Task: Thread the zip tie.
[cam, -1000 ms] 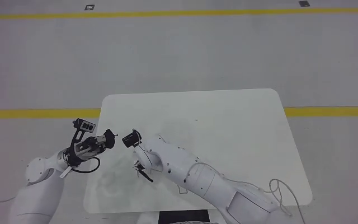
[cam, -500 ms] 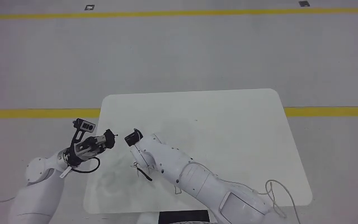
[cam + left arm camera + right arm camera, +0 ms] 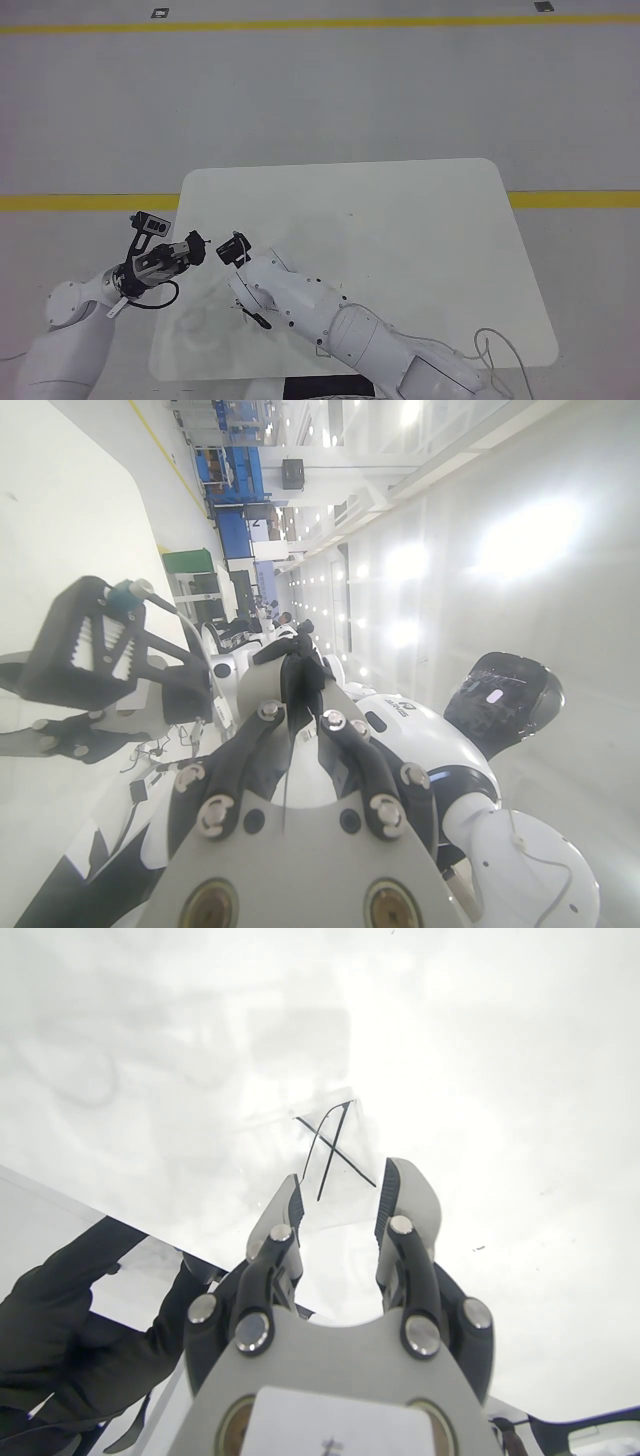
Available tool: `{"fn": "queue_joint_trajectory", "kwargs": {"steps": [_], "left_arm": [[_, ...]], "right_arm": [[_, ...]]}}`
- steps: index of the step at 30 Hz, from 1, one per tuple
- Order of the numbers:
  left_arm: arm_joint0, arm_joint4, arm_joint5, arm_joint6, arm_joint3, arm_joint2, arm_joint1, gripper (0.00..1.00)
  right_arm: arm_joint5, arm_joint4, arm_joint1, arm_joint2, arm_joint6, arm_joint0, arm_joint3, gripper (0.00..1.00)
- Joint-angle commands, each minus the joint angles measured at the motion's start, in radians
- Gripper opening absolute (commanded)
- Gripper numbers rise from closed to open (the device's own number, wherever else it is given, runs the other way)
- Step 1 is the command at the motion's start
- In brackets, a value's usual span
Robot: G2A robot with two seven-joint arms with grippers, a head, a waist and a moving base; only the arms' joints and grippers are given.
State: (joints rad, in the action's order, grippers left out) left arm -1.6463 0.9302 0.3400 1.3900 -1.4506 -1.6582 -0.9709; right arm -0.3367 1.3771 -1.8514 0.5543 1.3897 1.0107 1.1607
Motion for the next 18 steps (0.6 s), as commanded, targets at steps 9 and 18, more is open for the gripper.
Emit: {"fn": "queue_joint_trajectory", "kwargs": {"steps": [9,18], "left_arm": [[0.000,0.000,0.000,0.000,0.000,0.000,0.000,0.00],[0.000,0.000,0.000,0.000,0.000,0.000,0.000,0.00]], "right_arm": [[0.000,-0.035,0.001,-0.023,-0.017,-0.007,-0.024,0.25],[-0.003,-0.083,-0.004,-0.041,-0.076,-0.023,-0.101,0.17]]}}
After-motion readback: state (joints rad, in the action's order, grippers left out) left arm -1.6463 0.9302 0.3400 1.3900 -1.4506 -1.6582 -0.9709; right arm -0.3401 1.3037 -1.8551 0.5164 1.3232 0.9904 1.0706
